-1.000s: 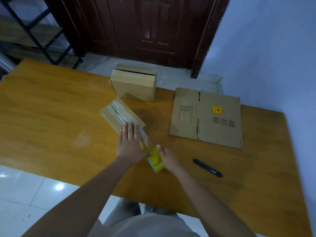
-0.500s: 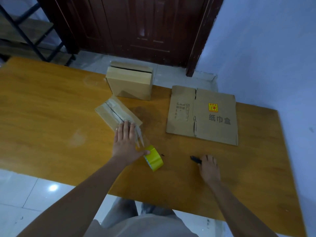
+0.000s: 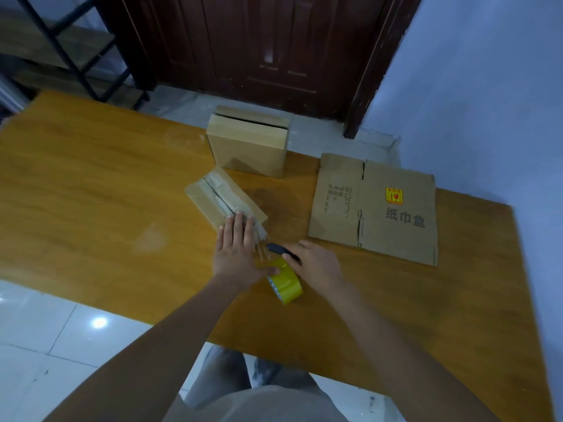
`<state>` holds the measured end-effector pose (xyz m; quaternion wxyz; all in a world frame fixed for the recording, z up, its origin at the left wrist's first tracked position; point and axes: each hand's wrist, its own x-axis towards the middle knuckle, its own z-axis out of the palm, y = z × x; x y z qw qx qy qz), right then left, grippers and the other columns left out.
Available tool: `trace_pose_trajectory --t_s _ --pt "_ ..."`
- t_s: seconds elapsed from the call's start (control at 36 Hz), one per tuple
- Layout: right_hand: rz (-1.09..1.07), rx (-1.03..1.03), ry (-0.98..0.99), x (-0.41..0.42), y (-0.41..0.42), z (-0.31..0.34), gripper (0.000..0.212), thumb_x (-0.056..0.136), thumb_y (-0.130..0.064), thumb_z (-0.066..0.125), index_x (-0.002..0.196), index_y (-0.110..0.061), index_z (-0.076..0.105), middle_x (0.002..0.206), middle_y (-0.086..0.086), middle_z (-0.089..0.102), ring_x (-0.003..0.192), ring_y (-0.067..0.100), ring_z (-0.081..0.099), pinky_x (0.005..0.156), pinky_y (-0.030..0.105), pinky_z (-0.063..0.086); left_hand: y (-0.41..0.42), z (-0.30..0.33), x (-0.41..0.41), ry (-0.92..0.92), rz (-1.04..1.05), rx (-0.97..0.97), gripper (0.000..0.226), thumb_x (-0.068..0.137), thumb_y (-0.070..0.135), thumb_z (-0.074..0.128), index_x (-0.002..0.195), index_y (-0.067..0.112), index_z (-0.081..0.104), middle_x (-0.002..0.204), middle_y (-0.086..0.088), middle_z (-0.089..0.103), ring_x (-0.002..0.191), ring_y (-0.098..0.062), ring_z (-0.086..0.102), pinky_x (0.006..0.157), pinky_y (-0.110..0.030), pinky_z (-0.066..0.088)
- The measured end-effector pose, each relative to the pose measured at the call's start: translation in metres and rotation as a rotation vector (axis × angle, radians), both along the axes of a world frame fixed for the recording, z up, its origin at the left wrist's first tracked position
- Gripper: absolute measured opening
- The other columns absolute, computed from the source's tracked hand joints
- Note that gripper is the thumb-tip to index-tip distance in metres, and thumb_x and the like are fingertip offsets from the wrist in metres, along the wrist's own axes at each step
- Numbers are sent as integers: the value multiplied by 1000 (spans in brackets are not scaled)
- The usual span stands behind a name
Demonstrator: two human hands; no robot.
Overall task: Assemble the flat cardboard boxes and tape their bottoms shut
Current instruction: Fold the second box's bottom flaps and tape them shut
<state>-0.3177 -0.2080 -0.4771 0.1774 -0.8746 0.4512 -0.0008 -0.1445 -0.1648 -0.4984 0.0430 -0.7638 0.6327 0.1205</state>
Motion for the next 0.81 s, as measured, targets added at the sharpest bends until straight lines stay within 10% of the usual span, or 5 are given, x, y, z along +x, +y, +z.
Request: trace_pose_trajectory --t_s 0.5,0.81 --pt "-53 -41 180 22 -7 1 32 100 -37 37 114 -22 62 93 2 57 77 23 61 53 29 39 -1 0 1 -6 -3 -11 125 66 87 42 149 14 -17 157 -8 -19 143 -25 -20 118 -40 -9" --pt "-456 82 154 -17 -15 -23 28 100 -32 41 108 -17 63 85 4 62 67 21 58 46 24 37 0 5 -1 -9 -4 5 129 63 89 42 148 13 -18 156 -9 -21 143 -26 -22 115 -40 -12"
